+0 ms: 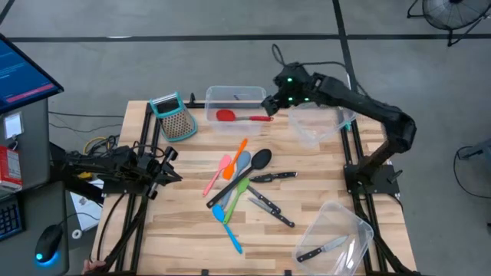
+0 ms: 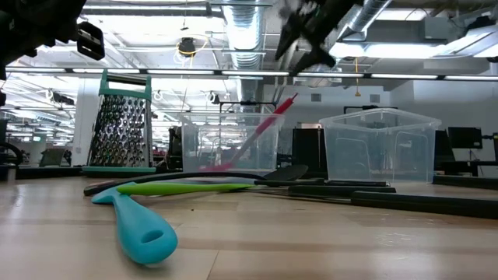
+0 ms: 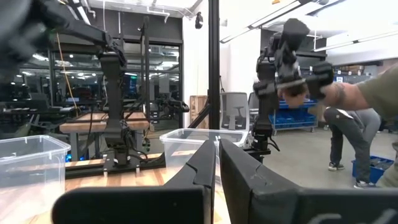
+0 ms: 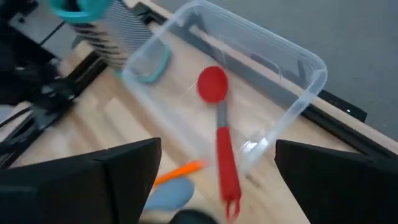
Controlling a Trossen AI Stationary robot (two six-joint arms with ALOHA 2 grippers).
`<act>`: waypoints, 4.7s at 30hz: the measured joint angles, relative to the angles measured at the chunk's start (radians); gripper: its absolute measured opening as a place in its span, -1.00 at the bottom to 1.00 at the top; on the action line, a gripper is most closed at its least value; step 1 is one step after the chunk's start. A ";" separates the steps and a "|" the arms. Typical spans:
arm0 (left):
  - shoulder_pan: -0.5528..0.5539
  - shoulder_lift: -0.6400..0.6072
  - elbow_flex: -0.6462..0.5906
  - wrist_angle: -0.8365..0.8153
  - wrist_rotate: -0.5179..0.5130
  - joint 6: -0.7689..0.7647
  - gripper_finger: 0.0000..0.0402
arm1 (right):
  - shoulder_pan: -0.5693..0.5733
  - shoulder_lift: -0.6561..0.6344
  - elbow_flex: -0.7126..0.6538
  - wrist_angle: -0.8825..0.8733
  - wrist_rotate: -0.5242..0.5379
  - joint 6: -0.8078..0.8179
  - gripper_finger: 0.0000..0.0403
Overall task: Pick & Place Kitchen Items
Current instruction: Put the black serving spoon into the top left transparent bin
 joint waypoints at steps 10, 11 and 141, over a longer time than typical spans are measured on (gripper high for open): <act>0.000 0.000 0.000 0.000 0.000 0.000 -0.96 | 0.303 -0.100 -0.015 -0.329 0.124 0.266 0.52; 0.000 0.000 0.000 0.000 0.000 0.000 -0.96 | 0.344 -0.095 -0.031 -0.339 0.146 0.299 0.52; 0.000 0.000 0.000 0.002 0.000 0.000 -0.96 | 0.001 0.449 -0.102 1.500 -0.079 -0.585 -0.62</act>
